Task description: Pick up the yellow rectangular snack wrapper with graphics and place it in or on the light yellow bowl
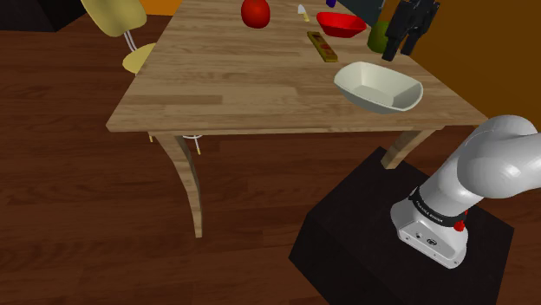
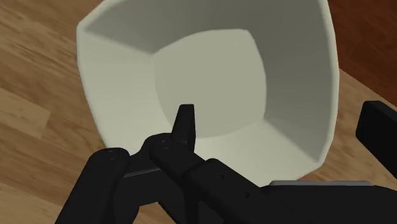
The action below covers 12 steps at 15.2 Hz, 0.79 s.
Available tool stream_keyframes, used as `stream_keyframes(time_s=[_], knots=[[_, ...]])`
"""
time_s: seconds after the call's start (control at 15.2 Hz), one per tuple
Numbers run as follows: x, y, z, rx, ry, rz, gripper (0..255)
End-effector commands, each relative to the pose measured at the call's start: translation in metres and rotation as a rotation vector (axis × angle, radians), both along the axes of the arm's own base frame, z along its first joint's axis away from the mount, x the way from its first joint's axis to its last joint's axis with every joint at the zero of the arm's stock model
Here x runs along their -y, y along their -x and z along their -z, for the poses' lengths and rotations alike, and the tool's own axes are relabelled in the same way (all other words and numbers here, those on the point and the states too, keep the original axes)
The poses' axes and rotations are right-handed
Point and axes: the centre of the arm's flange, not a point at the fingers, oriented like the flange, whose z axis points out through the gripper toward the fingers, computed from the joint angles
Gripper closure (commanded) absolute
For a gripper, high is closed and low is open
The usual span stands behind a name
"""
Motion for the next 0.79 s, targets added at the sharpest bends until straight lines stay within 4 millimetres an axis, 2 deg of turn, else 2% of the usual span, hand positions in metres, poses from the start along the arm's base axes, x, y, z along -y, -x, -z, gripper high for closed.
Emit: stream_keyframes(time_s=[0.0,0.73], knots=[[0.000,0.000,0.000,0.000,0.000,0.000,0],[0.043,-0.129,0.034,0.006,0.054,0.177,0]])
